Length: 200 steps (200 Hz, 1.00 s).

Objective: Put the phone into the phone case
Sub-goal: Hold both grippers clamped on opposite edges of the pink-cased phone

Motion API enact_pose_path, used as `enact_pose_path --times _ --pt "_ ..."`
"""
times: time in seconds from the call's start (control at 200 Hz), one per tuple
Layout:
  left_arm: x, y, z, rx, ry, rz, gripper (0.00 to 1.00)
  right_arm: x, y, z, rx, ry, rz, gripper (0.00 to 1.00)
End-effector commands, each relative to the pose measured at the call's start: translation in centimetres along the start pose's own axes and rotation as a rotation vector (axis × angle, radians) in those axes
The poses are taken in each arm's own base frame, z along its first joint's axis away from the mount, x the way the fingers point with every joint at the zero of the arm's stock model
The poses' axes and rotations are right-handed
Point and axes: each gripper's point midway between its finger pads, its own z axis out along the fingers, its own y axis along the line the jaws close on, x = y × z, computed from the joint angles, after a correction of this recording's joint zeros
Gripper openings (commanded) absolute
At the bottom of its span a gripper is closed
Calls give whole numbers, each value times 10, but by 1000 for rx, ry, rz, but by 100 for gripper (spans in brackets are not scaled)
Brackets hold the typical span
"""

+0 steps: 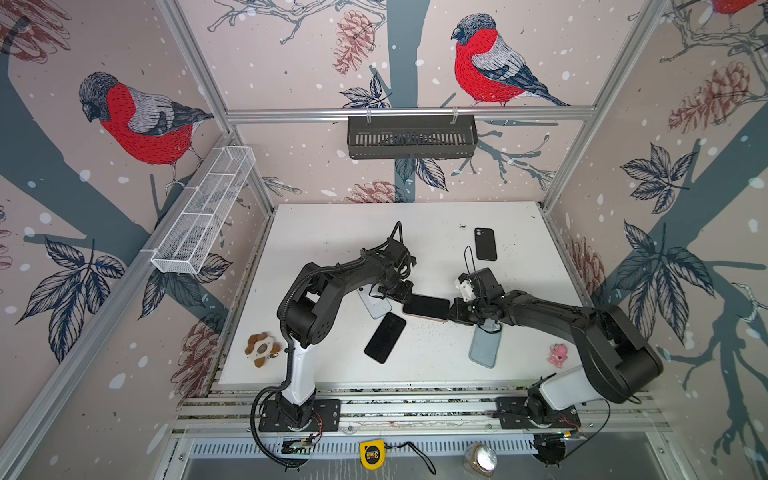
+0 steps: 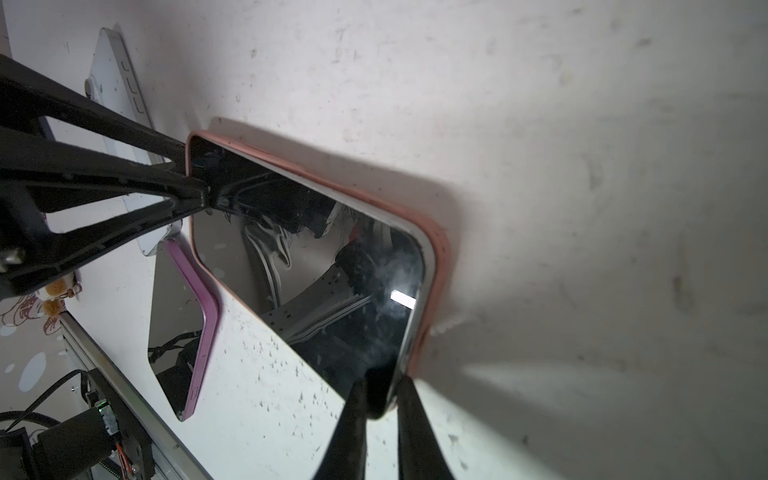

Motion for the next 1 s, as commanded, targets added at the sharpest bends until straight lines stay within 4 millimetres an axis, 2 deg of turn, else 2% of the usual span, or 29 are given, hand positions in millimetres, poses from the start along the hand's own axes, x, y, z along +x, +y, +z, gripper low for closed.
enact_pose_path --times 0.0,0.17,0.395,0.52,0.625,0.665,0.765,0.836,0.996 --pt "62 11 16 -57 240 -45 29 -1 -5 6 36 -7 -15 14" --pt "62 8 17 -40 239 -46 29 3 -7 12 64 33 -35 13" --pt "62 8 17 -41 241 -49 30 11 -19 23 134 76 -40 4" --pt "62 9 16 -43 239 -47 30 8 -20 23 151 66 -40 2" --pt "62 10 17 -52 241 -48 30 -2 -19 15 176 37 -55 2" --pt "63 12 16 -65 242 -48 30 -8 -17 10 181 19 -68 4" --pt "64 18 16 -99 245 -47 30 -29 -10 -8 164 -45 -71 20" --pt "64 21 16 -111 246 -48 30 -43 -9 -19 157 -78 -66 25" --pt "62 22 14 -111 239 -52 30 -59 -8 -18 150 -69 -71 26"
